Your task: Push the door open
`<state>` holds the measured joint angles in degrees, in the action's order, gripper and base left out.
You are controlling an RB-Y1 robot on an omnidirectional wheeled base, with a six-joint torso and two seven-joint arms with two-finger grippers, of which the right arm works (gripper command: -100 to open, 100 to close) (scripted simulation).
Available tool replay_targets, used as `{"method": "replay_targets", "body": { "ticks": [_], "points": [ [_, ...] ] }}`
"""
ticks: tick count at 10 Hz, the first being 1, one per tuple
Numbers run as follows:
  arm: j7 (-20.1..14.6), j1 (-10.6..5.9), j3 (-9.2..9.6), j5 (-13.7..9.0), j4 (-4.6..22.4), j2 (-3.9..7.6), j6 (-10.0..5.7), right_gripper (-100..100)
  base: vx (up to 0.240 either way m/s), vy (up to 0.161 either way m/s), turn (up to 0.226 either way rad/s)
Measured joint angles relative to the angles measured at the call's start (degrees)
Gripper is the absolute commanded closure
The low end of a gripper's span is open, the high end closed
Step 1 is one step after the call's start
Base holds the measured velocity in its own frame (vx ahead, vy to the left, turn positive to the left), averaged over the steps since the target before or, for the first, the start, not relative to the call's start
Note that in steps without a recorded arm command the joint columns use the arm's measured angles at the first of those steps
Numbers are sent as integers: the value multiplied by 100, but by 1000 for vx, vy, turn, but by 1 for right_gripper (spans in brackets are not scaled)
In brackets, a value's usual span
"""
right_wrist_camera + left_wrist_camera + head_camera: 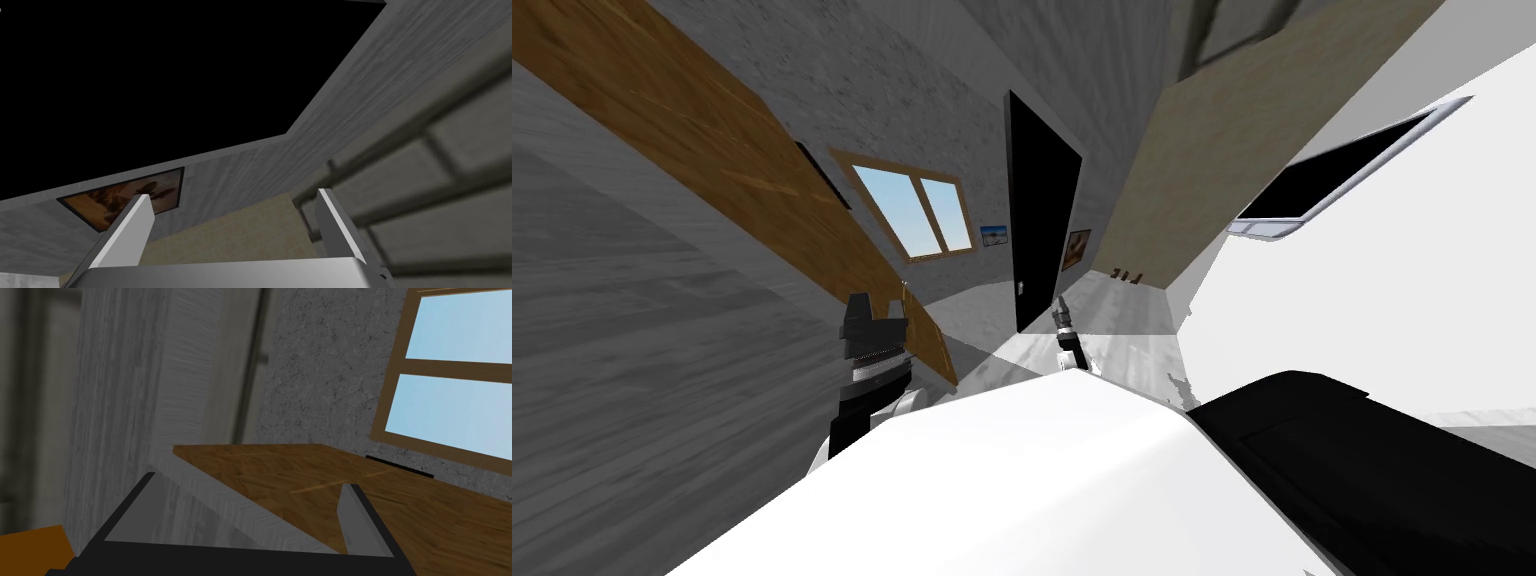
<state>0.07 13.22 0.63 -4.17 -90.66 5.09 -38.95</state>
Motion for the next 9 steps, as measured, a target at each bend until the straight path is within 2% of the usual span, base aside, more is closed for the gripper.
{"method": "replay_targets", "body": {
  "ticks": [4, 9],
  "points": [
    [-21, -290, -12, 48, 634, 25, -84, -100, 69, -86, 136],
    [-55, -547, -24, 93, 1225, 51, -144, -100, 55, -72, 106]
  ]
}}
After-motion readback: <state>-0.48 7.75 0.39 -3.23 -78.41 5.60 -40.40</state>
